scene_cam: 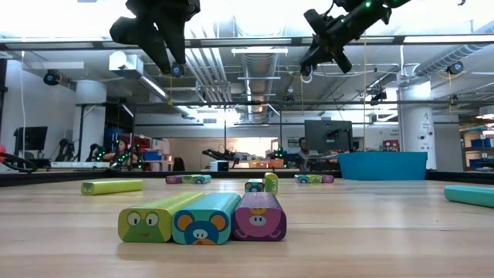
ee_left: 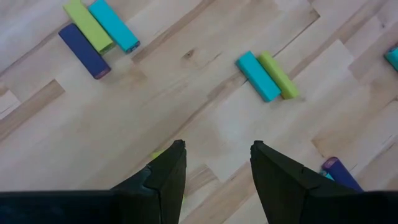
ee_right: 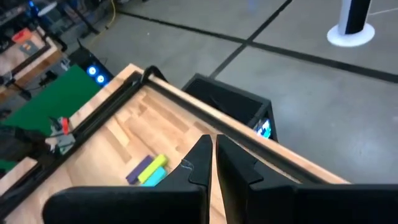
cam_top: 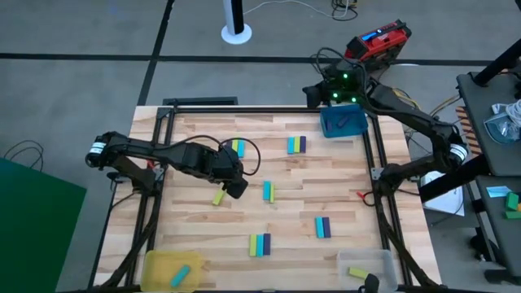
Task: Sort blocks
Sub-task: Put the green block into the transparent bin
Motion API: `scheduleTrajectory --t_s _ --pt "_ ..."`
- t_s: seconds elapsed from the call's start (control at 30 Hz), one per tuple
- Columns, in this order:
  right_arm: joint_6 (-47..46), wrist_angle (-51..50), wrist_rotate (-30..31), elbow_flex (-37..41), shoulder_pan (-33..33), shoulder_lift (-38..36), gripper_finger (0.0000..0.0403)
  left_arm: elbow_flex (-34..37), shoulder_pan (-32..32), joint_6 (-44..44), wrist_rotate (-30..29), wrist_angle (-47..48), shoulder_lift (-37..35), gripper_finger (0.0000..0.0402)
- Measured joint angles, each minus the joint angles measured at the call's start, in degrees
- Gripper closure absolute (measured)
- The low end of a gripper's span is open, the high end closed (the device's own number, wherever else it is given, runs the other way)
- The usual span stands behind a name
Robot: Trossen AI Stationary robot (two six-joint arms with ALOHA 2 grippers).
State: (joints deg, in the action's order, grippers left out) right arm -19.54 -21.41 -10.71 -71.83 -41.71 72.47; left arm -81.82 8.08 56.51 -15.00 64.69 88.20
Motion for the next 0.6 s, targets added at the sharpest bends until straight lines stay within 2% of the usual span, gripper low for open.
scheduleTrajectory --t_s 0.13,0.3,0.6 --pt "0.0 -1.7 0.0 0.0 1.2 -0.2 0.0390 0.0 0.0 0.0 0.0 0.0 0.0 0.0244" --pt "0.0 -9.8 0.2 -2.5 2.3 -1.3 0.0390 0.0 0.0 -1.3 0.6 0.0 0.0 0.0244" --pt "-5.3 -11.3 0.3 -7.4 9.2 -2.0 0.0390 0.0 -1.5 -14.3 0.6 -5.8 0.0 0.0244"
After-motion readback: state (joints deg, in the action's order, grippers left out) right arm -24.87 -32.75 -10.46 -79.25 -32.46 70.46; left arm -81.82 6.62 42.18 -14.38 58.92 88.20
